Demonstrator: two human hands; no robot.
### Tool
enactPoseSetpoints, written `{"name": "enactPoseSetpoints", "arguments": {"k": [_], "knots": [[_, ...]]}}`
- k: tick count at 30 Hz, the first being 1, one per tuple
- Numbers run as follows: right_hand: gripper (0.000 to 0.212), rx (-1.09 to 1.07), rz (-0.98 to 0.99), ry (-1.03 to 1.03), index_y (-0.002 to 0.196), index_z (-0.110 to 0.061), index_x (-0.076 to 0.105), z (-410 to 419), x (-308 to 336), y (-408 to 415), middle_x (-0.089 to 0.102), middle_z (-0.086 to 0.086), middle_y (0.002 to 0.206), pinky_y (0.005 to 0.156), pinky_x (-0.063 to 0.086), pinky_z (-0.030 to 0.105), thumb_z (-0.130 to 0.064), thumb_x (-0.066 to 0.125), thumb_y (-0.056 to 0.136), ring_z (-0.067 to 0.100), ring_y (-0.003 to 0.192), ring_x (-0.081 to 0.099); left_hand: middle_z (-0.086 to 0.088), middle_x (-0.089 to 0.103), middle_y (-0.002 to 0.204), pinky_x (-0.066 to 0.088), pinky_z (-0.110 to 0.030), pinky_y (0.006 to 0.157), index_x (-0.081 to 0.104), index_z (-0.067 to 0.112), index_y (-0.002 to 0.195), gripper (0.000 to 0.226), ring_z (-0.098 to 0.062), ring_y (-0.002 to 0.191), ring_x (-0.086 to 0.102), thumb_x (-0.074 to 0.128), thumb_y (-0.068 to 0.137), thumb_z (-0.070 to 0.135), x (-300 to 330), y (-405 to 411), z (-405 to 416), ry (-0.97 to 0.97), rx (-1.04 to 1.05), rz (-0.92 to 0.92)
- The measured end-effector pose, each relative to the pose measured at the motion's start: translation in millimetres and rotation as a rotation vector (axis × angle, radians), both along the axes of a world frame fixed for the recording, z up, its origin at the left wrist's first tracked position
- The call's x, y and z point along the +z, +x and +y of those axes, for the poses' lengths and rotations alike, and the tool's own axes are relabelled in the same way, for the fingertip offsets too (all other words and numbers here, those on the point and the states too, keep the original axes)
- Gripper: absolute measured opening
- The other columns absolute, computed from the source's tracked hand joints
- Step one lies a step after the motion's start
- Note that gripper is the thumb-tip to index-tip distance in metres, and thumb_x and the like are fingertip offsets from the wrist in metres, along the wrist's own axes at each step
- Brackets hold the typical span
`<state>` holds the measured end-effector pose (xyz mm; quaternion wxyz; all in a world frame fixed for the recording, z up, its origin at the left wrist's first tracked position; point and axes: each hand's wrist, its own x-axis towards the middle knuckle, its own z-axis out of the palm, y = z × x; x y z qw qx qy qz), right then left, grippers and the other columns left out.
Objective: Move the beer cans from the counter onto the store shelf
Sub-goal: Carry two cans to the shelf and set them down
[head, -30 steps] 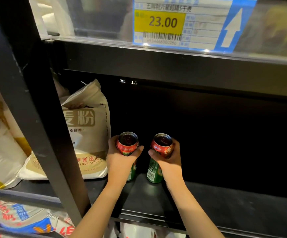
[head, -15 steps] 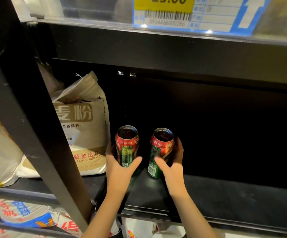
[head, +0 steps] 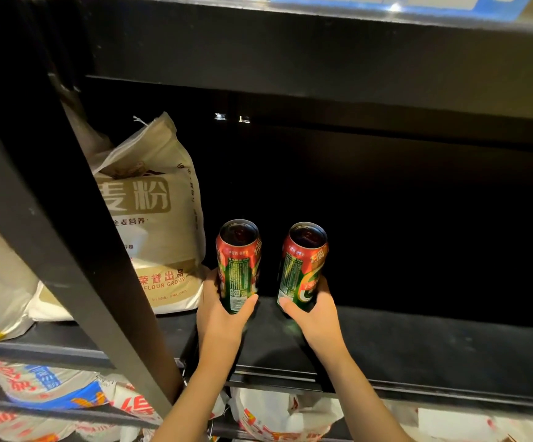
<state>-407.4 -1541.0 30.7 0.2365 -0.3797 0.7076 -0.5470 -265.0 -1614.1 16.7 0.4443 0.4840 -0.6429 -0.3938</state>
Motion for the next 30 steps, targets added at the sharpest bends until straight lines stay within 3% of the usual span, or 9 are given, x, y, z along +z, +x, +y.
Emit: {"name": "enactPoseSetpoints", "arguments": {"k": [5, 10, 14, 16, 20, 22, 26, 30], "knots": [[0.051, -0.032, 0.02, -0.016, 0.1, -0.036, 0.048, -1.1, -0.2, -0.5, 0.063, -0.018, 0.097, 0.073, 0.048, 0.007, -0.013, 0.082, 0.07, -0.009, 0.089, 0.062, 0.006, 0.058, 0.103, 0.046, -0.025, 0.078, 0.044, 0.018, 0.118, 0.053, -0.005, 0.096, 0.057, 0.075, 0.075, 0.02, 2.5, 2.2, 2.6, -0.03, -0.048, -0.001], [0.053, -0.034, 0.031, -0.032, 0.106, -0.031, 0.05, -3.3, -3.3, 1.5, 0.065, -0.005, 0.105, 0.081, 0.05, 0.016, -0.017, 0.084, 0.068, 0.003, 0.097, 0.063, -0.001, 0.054, 0.109, 0.041, -0.026, 0.083, 0.039, 0.013, 0.119, 0.059, -0.014, 0.101, 0.054, 0.076, 0.074, 0.018, 4.8, -3.4, 0.7, 0.025, -0.083, -0.001], [0.047, 0.001, -0.028, -0.019, 0.116, -0.021, 0.051, -1.4, -5.2, 1.3, 0.064, -0.002, 0.111, 0.077, 0.048, 0.01, -0.016, 0.077, 0.077, 0.002, 0.099, 0.061, -0.002, 0.05, 0.111, 0.045, -0.034, 0.088, 0.043, 0.017, 0.117, 0.059, -0.016, 0.106, 0.05, 0.077, 0.072, 0.033, -0.2, -3.9, -1.9, -0.012, -0.06, -0.016], [0.048, 0.007, -0.057, -0.008, 0.12, -0.018, 0.051, -0.9, -5.9, 0.3, 0.064, -0.002, 0.111, 0.079, 0.05, 0.014, -0.016, 0.075, 0.078, 0.001, 0.099, 0.061, 0.001, 0.051, 0.104, 0.046, -0.033, 0.084, 0.046, 0.019, 0.113, 0.053, -0.014, 0.1, 0.052, 0.077, 0.072, 0.033, 0.1, -2.2, -1.1, -0.019, -0.039, -0.001], [0.052, -0.018, -0.059, -0.025, 0.115, -0.023, 0.051, -1.1, -4.1, 0.9, 0.064, -0.01, 0.106, 0.079, 0.051, 0.014, -0.019, 0.08, 0.073, 0.0, 0.096, 0.062, 0.006, 0.057, 0.104, 0.045, -0.028, 0.08, 0.044, 0.02, 0.116, 0.059, -0.009, 0.097, 0.057, 0.08, 0.071, 0.03, 2.1, -0.3, -0.2, 0.012, -0.03, 0.036], [0.053, -0.03, -0.056, -0.032, 0.114, -0.023, 0.051, -1.8, -4.1, 1.5, 0.065, -0.009, 0.106, 0.077, 0.051, 0.014, -0.02, 0.082, 0.07, 0.002, 0.096, 0.063, 0.007, 0.059, 0.107, 0.047, -0.028, 0.083, 0.038, 0.022, 0.12, 0.064, -0.006, 0.099, 0.059, 0.079, 0.071, 0.025, 2.0, -0.3, -0.4, 0.04, -0.043, 0.081], [0.056, -0.031, -0.031, -0.025, 0.116, -0.018, 0.052, -3.0, -5.8, 2.8, 0.065, -0.002, 0.109, 0.084, 0.05, 0.021, -0.024, 0.083, 0.069, 0.007, 0.099, 0.063, 0.008, 0.06, 0.103, 0.047, -0.028, 0.082, 0.04, 0.022, 0.115, 0.054, -0.012, 0.099, 0.061, 0.076, 0.074, 0.02, 1.1, -2.0, -0.4, 0.073, -0.07, 0.079], [0.054, -0.022, -0.029, -0.011, 0.113, -0.02, 0.053, -2.7, -5.0, 2.5, 0.066, -0.004, 0.107, 0.086, 0.052, 0.026, -0.026, 0.083, 0.069, 0.006, 0.098, 0.063, 0.002, 0.054, 0.112, 0.042, -0.026, 0.084, 0.04, 0.017, 0.121, 0.067, -0.011, 0.103, 0.054, 0.081, 0.069, 0.025, -0.9, -3.0, -2.5, 0.054, -0.078, 0.061]]}}
